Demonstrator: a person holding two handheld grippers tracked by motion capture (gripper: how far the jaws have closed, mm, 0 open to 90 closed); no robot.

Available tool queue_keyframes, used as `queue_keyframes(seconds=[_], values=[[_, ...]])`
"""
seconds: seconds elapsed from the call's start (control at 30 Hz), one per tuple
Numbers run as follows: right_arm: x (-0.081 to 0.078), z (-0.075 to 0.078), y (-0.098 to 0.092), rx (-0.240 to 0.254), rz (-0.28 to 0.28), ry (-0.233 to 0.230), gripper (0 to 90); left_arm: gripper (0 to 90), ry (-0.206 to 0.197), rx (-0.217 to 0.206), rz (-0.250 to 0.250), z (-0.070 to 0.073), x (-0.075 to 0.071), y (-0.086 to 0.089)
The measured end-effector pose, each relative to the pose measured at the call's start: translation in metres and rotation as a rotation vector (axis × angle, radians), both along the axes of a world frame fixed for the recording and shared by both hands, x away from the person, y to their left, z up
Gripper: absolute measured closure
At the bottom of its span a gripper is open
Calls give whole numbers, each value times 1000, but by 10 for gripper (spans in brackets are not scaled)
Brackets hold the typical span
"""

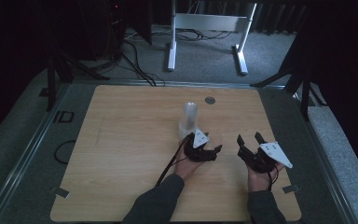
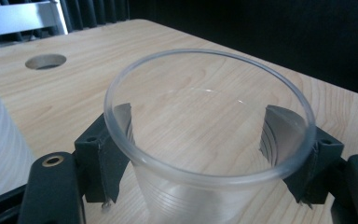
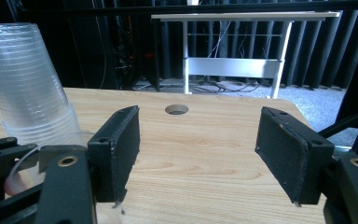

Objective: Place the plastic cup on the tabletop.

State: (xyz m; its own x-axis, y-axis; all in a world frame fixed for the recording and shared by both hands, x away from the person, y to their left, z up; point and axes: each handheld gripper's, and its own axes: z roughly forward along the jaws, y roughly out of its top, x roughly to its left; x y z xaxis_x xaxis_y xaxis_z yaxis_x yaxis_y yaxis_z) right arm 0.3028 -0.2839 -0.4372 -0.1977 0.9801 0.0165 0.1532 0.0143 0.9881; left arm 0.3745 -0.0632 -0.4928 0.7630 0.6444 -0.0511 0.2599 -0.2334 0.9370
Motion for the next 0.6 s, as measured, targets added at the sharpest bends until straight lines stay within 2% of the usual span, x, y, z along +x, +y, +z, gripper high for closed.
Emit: queue_keyframes(seconds=[0.2,0.27,0.33,0.43,0.6], values=[[0,0,0,-3,2,1,301,149,37,17,5,1,-1,4],[0,0,1,-3,2,1,301,137,46,10,12,1,-2,6],[0,0,0,-3,1,0,301,120,59,22,14,1,-3,9],[0,0,0,-3,1,-1,301,103,59,34,20,-1,-5,12],[0,0,0,-1,-1,0,301,101,64,27,41,-1,-11,23]])
